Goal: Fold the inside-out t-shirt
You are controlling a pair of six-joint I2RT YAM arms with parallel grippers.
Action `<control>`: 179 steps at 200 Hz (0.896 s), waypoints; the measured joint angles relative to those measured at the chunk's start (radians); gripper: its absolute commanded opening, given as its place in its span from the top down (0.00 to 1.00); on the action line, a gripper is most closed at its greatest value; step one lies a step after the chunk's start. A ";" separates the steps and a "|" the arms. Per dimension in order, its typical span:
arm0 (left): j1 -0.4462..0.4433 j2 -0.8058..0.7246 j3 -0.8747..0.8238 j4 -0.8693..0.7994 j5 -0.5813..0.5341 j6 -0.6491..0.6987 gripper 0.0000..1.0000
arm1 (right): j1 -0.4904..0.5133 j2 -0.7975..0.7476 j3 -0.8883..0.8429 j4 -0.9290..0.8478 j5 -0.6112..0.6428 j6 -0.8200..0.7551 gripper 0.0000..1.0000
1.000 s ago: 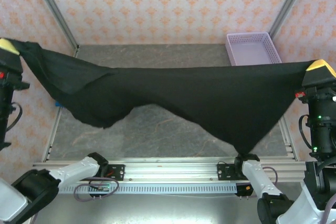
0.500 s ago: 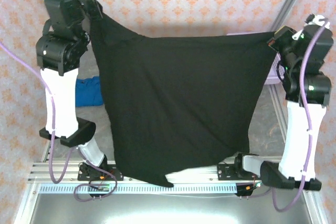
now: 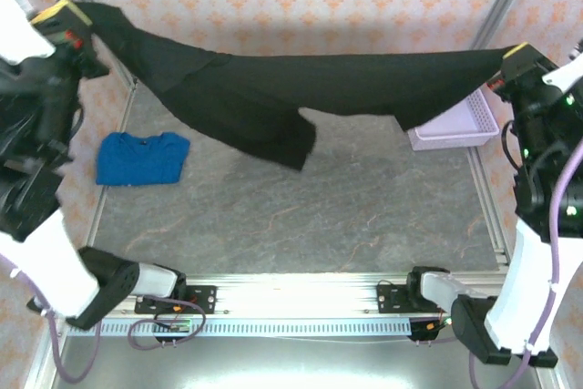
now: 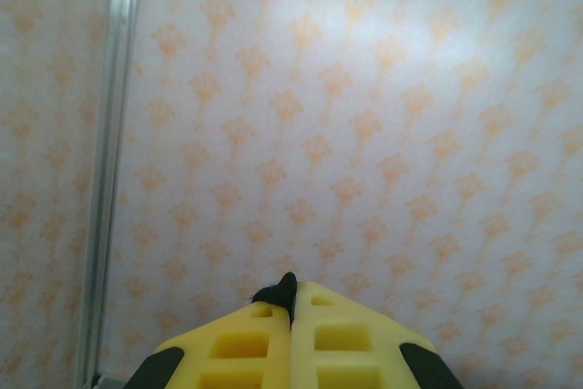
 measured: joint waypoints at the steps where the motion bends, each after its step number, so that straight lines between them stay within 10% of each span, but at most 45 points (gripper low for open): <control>1: 0.000 -0.003 0.000 0.000 0.000 0.000 1.00 | 0.000 -0.002 0.001 -0.001 0.000 0.000 1.00; 94: 0.000 -0.143 -0.011 -0.009 0.027 -0.018 1.00 | 0.000 -0.105 0.134 -0.122 0.000 0.000 1.00; 179: 0.092 0.373 -0.112 0.081 -0.034 0.011 1.00 | 0.042 0.192 -0.257 0.171 0.010 0.014 1.00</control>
